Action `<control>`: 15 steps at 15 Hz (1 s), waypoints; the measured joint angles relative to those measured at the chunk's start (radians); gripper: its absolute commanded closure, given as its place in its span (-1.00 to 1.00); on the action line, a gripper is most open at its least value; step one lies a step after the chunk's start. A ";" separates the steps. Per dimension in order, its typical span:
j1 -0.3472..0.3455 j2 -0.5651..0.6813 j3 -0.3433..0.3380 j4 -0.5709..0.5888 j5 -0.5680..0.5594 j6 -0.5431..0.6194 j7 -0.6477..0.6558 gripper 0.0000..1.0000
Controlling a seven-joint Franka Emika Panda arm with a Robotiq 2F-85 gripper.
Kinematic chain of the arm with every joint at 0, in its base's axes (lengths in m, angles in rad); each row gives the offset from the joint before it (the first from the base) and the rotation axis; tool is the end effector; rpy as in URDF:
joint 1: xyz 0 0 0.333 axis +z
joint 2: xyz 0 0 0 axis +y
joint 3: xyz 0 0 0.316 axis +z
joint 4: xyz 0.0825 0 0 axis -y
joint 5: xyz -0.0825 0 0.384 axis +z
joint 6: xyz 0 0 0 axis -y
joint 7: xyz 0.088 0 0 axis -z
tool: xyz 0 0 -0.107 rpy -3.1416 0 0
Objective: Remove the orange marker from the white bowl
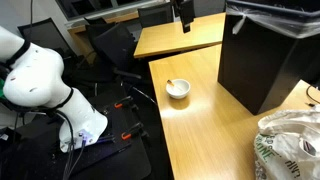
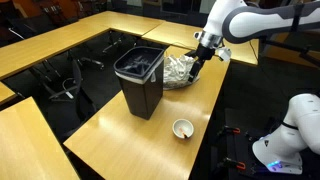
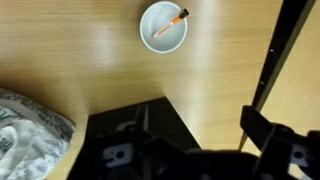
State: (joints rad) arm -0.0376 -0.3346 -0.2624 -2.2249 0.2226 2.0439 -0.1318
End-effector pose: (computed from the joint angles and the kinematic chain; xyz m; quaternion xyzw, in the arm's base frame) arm 0.4502 -0.1364 0.5206 -0.9795 0.1222 -0.0975 0.1269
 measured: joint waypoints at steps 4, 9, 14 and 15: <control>0.000 0.000 0.000 0.000 0.000 0.000 0.000 -1.00; -0.013 0.001 0.012 -0.002 -0.005 0.007 0.014 -1.00; -0.065 0.073 0.107 -0.106 -0.059 0.115 0.285 -1.00; -0.066 0.108 0.129 -0.125 -0.060 0.127 0.344 -1.00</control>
State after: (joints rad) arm -0.1035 -0.2270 -0.1330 -2.3499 0.1624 2.1706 0.2122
